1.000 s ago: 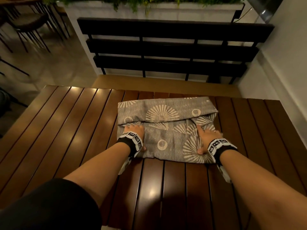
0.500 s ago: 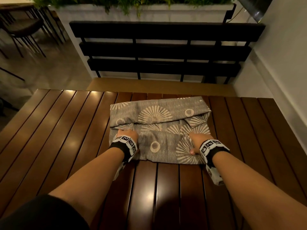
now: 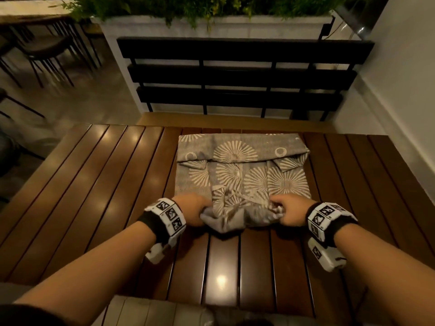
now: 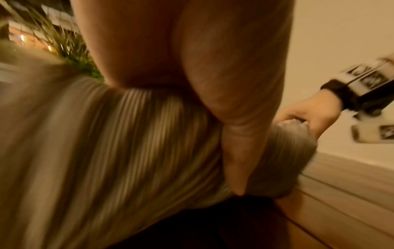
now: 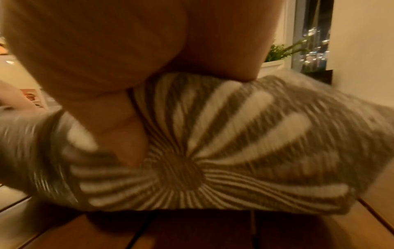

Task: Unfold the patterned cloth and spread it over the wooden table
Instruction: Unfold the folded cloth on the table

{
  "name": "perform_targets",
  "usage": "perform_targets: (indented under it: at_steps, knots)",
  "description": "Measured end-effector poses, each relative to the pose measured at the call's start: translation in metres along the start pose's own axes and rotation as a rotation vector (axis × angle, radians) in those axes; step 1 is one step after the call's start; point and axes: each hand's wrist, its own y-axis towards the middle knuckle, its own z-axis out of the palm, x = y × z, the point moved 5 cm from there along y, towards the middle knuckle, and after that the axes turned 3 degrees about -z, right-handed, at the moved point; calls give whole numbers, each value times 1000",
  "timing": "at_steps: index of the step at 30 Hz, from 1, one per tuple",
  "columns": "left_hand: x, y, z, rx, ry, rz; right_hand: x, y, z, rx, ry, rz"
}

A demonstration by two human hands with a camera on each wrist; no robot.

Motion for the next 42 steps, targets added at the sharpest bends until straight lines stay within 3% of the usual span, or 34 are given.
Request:
perform_targets:
  at_steps: [5, 9, 11, 13, 15, 17, 19, 20, 24, 33, 35, 38, 42]
  knots:
    - [-19, -14, 49, 96, 112, 33, 17, -28, 47, 182, -147, 55]
    - [-17, -21, 68, 58, 21, 63, 28, -43, 68, 171, -284, 18]
    - [-17, -25, 75, 14, -53, 126, 34, -45, 73, 169, -265, -12]
    - [-14, -30, 77, 40, -136, 126, 36, -44, 76, 166, -102, 6]
    - [-4, -31, 70, 40, -278, 15, 34, -38, 73, 64, 95, 18]
    - [6, -27, 53, -140, -344, -86, 25, -27, 62, -129, 77, 31]
    - [12, -22, 45, -279, -276, -172, 15, -14, 56, -224, -28, 49]
    - [14, -20, 47, -264, -234, -211, 11, -7, 57, -204, -84, 64]
    - [25, -16, 89, 63, -104, -312, -2, 2, 81, 100, -155, 224]
    - [46, -24, 83, 101, -69, -323, -8, -4, 88, 152, -161, 330]
    - [31, -24, 79, 36, -67, -296, 7, -4, 86, 119, -194, 296]
    - [-4, -16, 76, -65, -163, -220, 47, 8, 81, 7, -219, 99]
    - [-29, -6, 97, 95, -101, -290, 91, 30, 101, 27, -273, -81]
